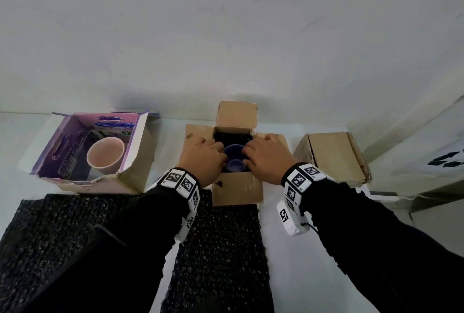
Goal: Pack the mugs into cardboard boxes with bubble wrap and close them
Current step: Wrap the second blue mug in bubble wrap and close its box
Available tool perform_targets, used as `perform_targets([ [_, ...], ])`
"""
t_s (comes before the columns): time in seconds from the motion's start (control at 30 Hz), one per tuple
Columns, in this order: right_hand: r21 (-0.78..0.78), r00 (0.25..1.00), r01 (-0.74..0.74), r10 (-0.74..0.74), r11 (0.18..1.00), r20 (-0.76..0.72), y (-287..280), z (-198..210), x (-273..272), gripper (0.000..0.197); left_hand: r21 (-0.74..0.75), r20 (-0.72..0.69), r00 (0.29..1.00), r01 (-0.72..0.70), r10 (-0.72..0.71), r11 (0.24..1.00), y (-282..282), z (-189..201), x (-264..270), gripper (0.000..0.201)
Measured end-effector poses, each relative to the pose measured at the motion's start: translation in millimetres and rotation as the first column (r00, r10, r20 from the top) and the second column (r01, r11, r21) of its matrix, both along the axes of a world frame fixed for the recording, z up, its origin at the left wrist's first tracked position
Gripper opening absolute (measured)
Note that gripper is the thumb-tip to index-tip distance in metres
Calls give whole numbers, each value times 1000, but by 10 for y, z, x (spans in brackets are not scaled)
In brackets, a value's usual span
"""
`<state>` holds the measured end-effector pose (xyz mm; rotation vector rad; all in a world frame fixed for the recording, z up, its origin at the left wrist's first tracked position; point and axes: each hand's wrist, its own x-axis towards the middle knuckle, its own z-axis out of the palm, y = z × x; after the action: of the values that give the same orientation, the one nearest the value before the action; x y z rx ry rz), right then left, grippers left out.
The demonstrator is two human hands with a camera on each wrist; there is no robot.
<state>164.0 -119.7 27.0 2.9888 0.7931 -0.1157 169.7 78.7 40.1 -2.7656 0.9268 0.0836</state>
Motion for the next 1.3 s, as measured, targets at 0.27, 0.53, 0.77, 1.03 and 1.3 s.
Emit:
perform_targets([
  [0.27, -86, 990, 63, -51, 994, 135, 7, -2, -13, 33, 59, 117, 989, -101, 93, 993, -32, 17, 21, 38],
  [0.53, -89, 992, 118, -112, 989, 62, 61, 89, 56, 28, 47, 1, 985, -171, 171, 984, 5, -8, 84, 28],
  [0.77, -96, 988, 149, -144, 984, 56, 89, 84, 71, 33, 25, 28, 981, -190, 190, 981, -121, 43, 145, 22],
  [1.03, -143, 983, 186, -183, 972, 29, 119, 31, 138, 29, 116, -38, 971, -232, 237, 966, -160, -77, 272, 33],
  [1.3, 116, 960, 233, -248, 965, 133, 22, 123, -83, 19, -114, 54, 965, -250, 258, 961, 16, -4, 4, 28],
])
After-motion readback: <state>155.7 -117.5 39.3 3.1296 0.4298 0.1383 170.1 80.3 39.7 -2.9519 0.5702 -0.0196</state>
